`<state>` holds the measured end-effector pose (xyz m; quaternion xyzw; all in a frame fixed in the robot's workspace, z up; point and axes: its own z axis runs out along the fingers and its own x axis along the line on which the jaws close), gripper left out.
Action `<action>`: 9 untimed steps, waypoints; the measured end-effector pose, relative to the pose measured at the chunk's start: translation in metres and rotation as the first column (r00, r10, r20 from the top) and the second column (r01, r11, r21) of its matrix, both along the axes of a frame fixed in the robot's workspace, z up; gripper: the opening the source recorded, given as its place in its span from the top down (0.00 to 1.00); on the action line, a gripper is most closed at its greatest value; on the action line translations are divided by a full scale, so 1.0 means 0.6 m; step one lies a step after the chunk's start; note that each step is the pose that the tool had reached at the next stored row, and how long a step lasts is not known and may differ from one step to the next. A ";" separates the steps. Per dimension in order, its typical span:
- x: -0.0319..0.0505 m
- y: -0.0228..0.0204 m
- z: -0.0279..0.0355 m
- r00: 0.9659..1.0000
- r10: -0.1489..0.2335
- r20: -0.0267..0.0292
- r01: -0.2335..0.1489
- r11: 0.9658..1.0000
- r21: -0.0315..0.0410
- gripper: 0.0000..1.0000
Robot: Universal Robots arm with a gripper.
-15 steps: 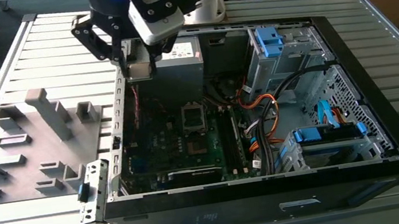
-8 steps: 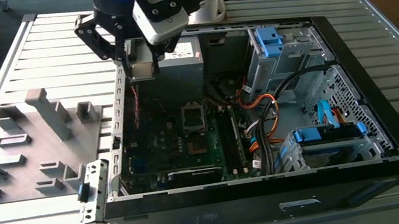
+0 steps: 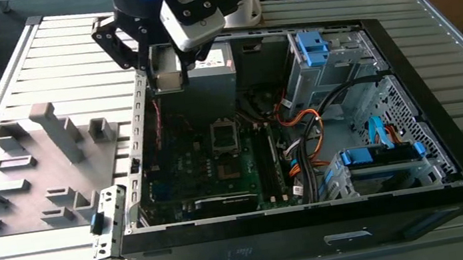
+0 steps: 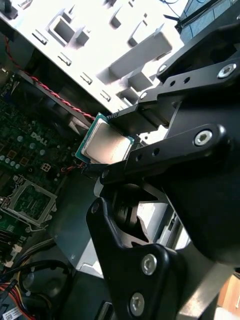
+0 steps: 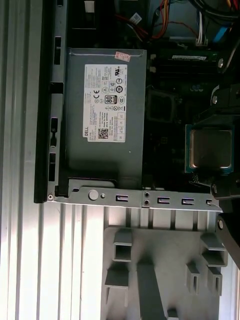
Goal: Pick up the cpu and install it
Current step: 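Pick up the cpu and move it towards the insertion slot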
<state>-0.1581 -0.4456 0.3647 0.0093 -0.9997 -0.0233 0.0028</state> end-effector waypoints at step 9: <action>0.001 0.0000 0.000 1.000 0.000 0.000 0.000 1.000 0.000 0.53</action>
